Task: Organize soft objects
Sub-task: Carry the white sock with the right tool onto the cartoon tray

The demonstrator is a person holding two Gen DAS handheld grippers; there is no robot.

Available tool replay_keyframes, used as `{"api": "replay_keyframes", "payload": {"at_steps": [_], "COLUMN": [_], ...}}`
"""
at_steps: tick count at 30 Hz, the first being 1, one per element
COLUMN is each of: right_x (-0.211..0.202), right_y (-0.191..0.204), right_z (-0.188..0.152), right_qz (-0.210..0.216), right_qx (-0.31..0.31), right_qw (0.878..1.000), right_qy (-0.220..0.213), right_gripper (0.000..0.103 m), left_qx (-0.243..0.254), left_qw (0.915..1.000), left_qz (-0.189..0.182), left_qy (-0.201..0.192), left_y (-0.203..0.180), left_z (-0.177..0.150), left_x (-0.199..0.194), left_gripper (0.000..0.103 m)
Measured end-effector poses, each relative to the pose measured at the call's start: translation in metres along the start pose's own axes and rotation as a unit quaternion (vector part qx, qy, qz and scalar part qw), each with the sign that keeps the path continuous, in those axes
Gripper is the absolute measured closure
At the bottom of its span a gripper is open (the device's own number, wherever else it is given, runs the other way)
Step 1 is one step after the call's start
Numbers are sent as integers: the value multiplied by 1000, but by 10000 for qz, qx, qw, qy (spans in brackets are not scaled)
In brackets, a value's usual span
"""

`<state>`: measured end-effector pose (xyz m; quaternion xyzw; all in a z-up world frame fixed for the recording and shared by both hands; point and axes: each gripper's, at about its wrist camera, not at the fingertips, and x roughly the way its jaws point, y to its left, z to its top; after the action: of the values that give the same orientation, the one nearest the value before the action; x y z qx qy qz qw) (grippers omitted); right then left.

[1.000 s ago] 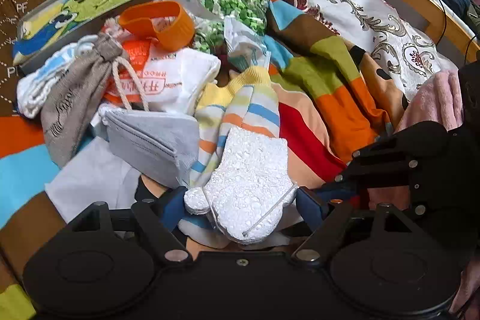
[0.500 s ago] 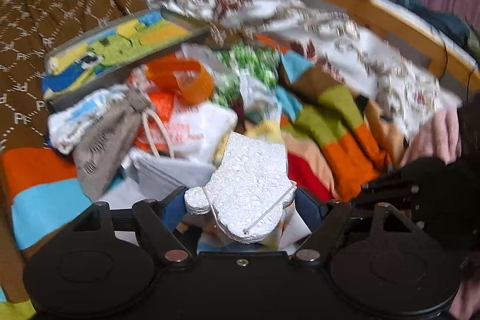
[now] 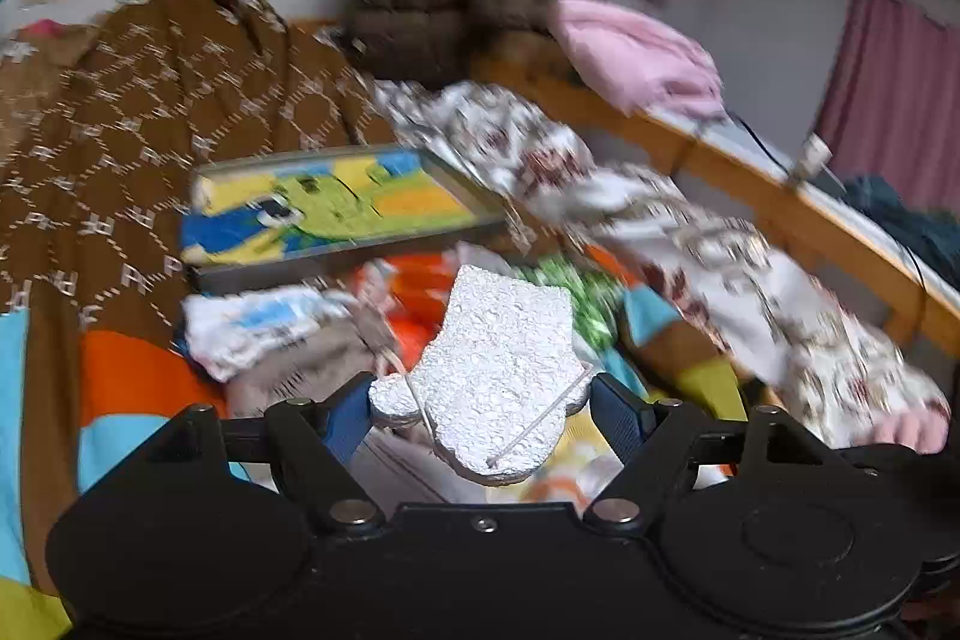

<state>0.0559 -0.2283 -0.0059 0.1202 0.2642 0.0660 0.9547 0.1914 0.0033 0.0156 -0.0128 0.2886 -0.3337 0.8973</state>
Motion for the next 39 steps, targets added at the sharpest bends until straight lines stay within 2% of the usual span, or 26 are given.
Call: {"api": "replay_keyframes", "payload": {"at_steps": [4,9,13,17,19,26,31,36,39], "right_x": [-1,22,66,116,141,221,290,332,354], "right_y": [-2,-3,-18,-39,-51,-56,-66,-57,-51], "right_z": [28,81,123,156,167,195,220,221,224], "right_qz": [-63,-75,32,-100,-211,-754,-964,-1380,-1579], "right_qx": [-293,-734,-660,-421,-334,-539,-564,-1034,-1327], "right_qw": [9990,9946,9941,9951,9954,9922,9910,9836,9775], "right_qy": [-323,-732,-858,-887,-875,-839,-732,-529,-431], "right_gripper": [99,99,98,98,98,98,98,98,98], "left_qx": [-148,-421,-734,-1148,-1328,-1456,-1511,-1489,-1454], "left_qw": [9984,9930,9871,9792,9756,9731,9700,9662,9661], "left_qz": [361,736,973,1176,1261,1450,1709,2003,2059], "left_qy": [-416,-825,-1039,-1190,-1209,-1044,-844,-653,-561], "left_y": [7,19,39,66,80,124,143,159,165], "left_z": [10,32,55,80,92,118,116,109,108], "left_x": [2,18,43,80,100,163,193,214,223], "left_gripper": [25,25,25,25,25,25,25,25,25]}}
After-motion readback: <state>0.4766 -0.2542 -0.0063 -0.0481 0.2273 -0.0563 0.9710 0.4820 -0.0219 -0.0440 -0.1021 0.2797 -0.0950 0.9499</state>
